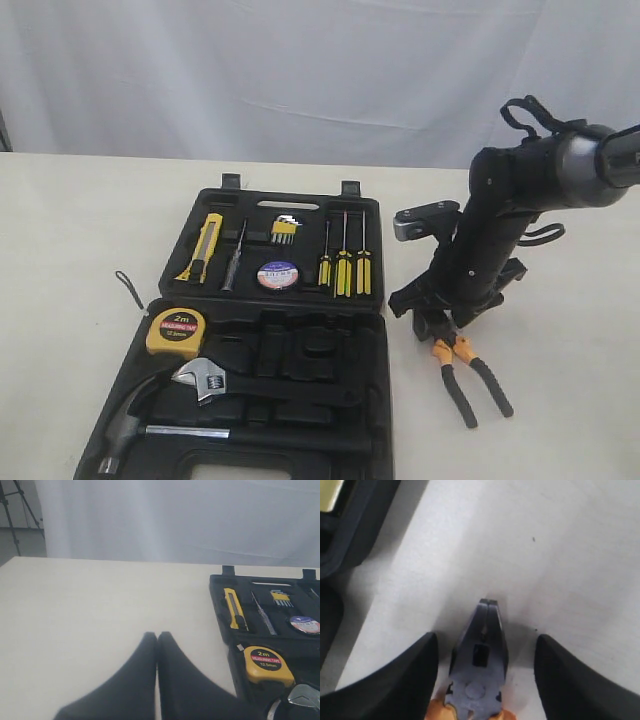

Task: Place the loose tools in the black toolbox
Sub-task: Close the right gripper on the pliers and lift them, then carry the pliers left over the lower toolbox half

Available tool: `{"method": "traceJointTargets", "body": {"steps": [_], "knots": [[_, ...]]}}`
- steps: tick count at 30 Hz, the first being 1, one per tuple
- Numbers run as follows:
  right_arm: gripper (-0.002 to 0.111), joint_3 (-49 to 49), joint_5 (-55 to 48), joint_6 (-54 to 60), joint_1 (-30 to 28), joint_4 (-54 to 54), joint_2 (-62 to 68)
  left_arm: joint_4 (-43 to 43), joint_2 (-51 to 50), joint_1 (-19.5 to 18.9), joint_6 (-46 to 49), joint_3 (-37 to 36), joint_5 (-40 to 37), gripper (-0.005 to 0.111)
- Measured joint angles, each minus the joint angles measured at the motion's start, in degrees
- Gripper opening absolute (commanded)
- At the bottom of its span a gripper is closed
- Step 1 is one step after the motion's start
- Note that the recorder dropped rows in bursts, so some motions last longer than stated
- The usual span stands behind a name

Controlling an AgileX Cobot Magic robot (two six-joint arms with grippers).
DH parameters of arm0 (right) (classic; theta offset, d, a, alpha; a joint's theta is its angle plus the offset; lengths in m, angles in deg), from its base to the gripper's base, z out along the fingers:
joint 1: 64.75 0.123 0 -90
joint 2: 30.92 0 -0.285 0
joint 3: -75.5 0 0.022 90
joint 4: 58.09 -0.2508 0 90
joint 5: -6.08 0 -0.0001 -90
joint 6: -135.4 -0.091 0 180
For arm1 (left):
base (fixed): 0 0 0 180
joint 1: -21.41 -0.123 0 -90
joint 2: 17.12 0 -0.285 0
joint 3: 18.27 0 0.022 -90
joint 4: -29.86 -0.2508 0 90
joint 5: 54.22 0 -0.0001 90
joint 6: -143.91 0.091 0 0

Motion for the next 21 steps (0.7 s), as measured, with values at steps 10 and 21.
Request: {"method": "traceJointTargets", "body": {"steps": [10, 21], "knots": [[0.0, 0.0, -1.25, 3.25, 0.0, -0.24, 0.0, 0.0, 0.0, 0.0, 0.0, 0.0, 0.0, 0.0], [0.0, -0.4, -6.19, 32.58, 1.46, 0.49, -11.09, 0.0, 0.0, 0.0, 0.0, 0.0, 0.0, 0.0]]}}
